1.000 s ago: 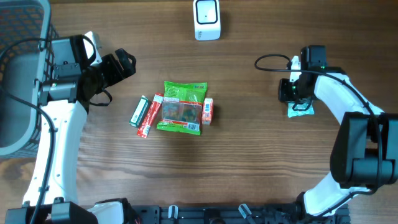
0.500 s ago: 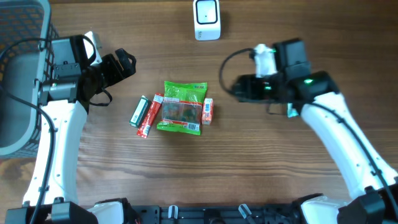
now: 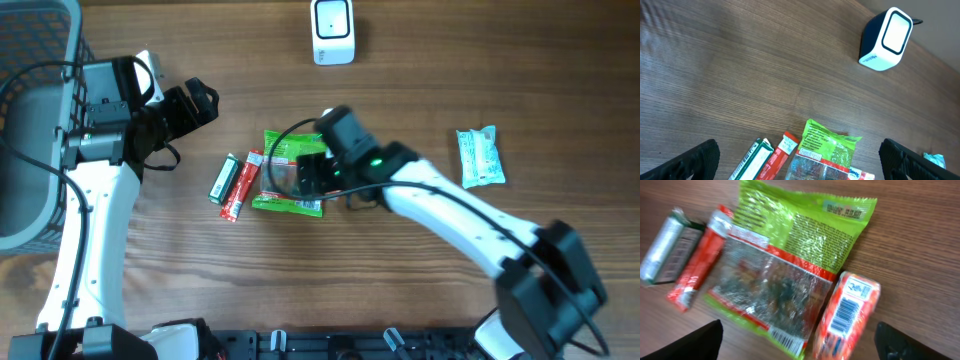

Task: Scan the item barcode
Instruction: 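Move the right gripper to the pile and grasp the red Kleenex pack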

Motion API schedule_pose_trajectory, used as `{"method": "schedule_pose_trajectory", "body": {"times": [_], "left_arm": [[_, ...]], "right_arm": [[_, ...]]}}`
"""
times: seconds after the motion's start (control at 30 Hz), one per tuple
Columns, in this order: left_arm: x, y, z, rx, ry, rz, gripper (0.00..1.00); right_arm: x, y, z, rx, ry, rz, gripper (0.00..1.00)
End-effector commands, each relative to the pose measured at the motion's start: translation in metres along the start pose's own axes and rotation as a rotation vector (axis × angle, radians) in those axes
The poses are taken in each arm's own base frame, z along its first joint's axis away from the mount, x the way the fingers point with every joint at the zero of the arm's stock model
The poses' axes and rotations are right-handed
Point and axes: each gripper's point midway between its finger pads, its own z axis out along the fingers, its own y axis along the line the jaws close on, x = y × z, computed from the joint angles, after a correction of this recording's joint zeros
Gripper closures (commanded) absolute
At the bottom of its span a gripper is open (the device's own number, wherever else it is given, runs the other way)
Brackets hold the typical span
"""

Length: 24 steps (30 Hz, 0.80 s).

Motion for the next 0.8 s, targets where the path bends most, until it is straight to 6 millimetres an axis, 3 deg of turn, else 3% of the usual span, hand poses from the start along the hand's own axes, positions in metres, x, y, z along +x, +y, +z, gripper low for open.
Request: {"method": "schedule_pose_trajectory", "body": {"times": [0.0,0.17,0.5,0.77], "left_arm": [[-0.002,-0.001,-0.003,0.003,-0.013,0.021,0.00],[-0.002,-0.001,-0.003,0.003,-0.013,0.021,0.00],[-0.002,-0.001,-0.003,0.003,-0.013,0.021,0.00],[-0.002,-0.001,-0.003,0.003,-0.013,0.021,0.00]], "right_arm": [[0.008,-0.022,0.025,0.144,-0.012,0.006,0.05],[0.013,-0.031,0.035,0.189,0.003,0.002,0.16],[0.013,-0.032,0.035,0.190,0.008,0.001,0.52],[0.018,-0.034,0.038,0.200,0.024,0.000,0.54]]}}
